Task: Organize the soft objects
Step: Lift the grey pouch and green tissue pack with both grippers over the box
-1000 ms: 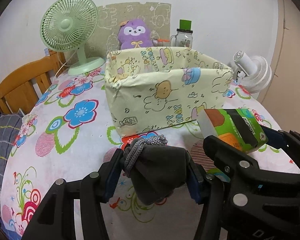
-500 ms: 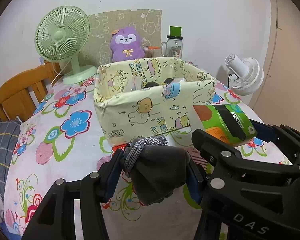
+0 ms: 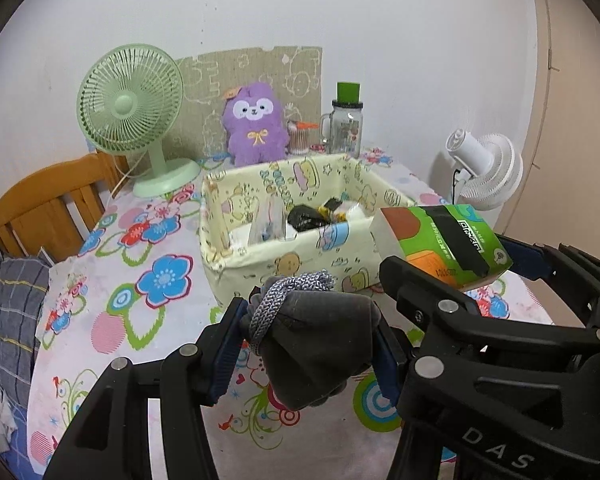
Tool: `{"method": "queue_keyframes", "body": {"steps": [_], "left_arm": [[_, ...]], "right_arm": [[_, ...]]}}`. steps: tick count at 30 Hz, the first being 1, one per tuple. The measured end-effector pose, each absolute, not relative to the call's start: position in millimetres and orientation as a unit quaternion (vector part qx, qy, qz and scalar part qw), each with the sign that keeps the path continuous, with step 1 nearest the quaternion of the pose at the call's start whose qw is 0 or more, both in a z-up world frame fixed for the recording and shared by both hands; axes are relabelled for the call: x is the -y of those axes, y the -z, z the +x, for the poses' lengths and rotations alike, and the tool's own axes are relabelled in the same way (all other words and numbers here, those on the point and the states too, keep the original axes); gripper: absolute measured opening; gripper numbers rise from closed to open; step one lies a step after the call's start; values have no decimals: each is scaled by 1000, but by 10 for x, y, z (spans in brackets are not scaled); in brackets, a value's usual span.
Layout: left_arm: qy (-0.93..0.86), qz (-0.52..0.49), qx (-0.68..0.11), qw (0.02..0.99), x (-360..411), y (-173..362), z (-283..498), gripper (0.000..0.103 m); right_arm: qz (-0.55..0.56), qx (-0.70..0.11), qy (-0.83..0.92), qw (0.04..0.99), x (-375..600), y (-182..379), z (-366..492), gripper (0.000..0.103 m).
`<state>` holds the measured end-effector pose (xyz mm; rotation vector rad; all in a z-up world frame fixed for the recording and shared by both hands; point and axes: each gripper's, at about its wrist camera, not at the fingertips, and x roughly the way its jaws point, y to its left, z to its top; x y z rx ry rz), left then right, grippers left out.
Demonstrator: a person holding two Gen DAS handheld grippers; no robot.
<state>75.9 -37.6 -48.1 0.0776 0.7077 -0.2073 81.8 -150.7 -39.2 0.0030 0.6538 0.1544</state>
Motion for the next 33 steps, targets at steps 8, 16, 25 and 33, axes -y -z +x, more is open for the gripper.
{"method": "queue_keyframes", "body": {"steps": [8,16,25,33], "left_arm": [[102,41,-330,937,415,322,716,59],[105,43,-315,942,457,151,702,59],[105,42,-292,950,449,-54,724,59],[105,45,-273,955,444,-166,822,60]], "right_arm": [[1,-304,-79,950,1551,227,759,78],[2,-288,-78,954,1581,54,749,78],[0,-265,-80,961,1577,-157,768,78],[3,-247,-80,966,1515,-272,858,78]]}}
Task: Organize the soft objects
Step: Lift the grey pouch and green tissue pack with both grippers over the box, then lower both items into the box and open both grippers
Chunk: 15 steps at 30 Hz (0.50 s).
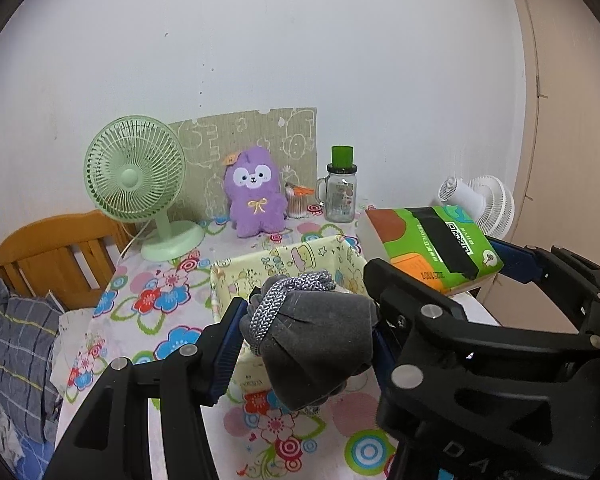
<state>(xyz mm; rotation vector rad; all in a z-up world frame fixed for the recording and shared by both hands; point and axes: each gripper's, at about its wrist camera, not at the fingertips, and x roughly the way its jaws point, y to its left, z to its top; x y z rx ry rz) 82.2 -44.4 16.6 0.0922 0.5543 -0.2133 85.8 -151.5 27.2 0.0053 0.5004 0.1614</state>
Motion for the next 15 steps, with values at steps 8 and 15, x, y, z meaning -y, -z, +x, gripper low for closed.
{"method": "queue_keyframes", "body": {"steps": [8,15], "left_arm": [[100,43,-264,959,424,-167,991,60],[98,34,-268,958,383,-122,1184,60]], "right_arm": [[12,-244,-71,967,1507,-283,1038,78],[0,-244,-65,968,1452,-267,1219,78]]}}
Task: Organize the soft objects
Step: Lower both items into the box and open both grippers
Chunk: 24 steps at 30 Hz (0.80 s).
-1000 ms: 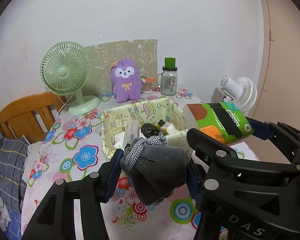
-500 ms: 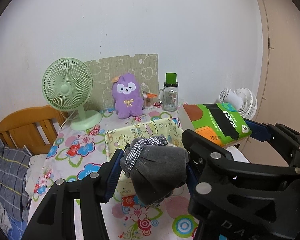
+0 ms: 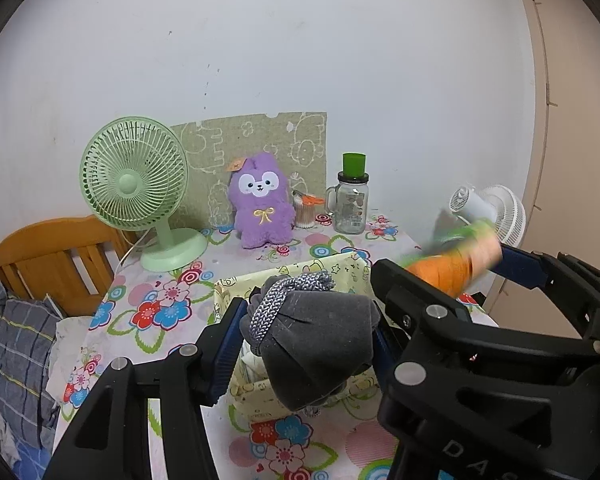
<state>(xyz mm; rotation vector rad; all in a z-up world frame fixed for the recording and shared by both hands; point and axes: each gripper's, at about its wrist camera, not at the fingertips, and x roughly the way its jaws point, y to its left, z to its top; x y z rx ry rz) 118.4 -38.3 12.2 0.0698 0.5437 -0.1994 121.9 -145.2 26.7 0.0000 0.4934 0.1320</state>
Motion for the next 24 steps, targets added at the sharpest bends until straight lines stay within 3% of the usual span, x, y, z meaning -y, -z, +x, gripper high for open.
{"method": "queue_keyframes", "body": {"steps": [24], "left_arm": [[90,24,-297,950,271,210,1832,60]], "right_arm": [[10,-275,-73,958,1356,48,1873,75]]}}
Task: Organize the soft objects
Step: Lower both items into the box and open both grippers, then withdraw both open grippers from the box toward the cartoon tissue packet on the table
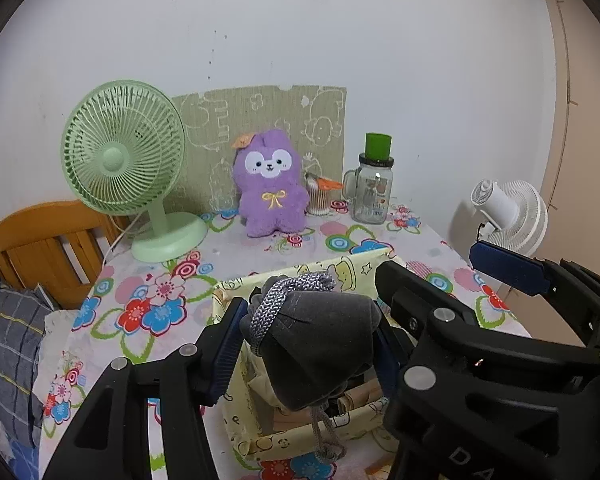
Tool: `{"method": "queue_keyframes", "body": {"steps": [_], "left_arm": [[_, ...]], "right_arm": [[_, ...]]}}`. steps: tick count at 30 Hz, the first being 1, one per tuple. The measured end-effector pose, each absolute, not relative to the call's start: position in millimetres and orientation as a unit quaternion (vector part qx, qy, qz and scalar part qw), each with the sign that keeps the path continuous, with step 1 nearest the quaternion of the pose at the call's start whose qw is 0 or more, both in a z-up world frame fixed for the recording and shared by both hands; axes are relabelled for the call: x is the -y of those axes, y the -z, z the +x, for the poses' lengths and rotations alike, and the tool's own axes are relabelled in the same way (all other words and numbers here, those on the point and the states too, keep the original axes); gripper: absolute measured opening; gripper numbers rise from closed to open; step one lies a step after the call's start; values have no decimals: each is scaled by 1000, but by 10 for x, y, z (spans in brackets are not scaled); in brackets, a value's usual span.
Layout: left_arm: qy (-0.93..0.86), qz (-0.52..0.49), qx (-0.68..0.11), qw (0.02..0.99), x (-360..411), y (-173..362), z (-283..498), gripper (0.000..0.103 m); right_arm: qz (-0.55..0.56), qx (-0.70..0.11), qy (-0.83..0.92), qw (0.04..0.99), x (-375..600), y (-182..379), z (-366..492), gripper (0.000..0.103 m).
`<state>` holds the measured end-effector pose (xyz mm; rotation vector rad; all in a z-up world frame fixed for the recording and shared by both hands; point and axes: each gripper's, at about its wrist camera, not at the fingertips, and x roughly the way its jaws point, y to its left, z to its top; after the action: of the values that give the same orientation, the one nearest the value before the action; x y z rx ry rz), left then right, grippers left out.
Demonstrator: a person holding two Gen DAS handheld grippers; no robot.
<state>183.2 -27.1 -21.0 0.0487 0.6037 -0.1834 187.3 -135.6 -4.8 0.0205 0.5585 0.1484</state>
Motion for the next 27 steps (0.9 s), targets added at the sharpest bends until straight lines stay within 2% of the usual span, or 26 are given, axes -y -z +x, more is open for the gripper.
{"method": "queue_keyframes", "body": {"steps": [3,5,7,9,22,27], "left_arm": [[89,20,-302,949,275,262,1880,61],[92,16,-305,948,275,302,1910,64],[90,15,-304,948,279,325,1925,92],[86,14,-298,951,271,335,1909,101],[95,19,-313,945,307,337,1723,103],[100,21,-310,945,344,311,1556,103]], "right_arm": [[11,-279,-75,957,1371,98,1901,75],[8,-281,-74,957,1366,121,1915,75],[5,-281,-79,956,1355,139,1915,75],[6,-283,-84,955,1352,156,1917,75],[10,-294,-89,952,1379,196,1757,80],[8,-284,-82,955,1415,165,1595,95]]}}
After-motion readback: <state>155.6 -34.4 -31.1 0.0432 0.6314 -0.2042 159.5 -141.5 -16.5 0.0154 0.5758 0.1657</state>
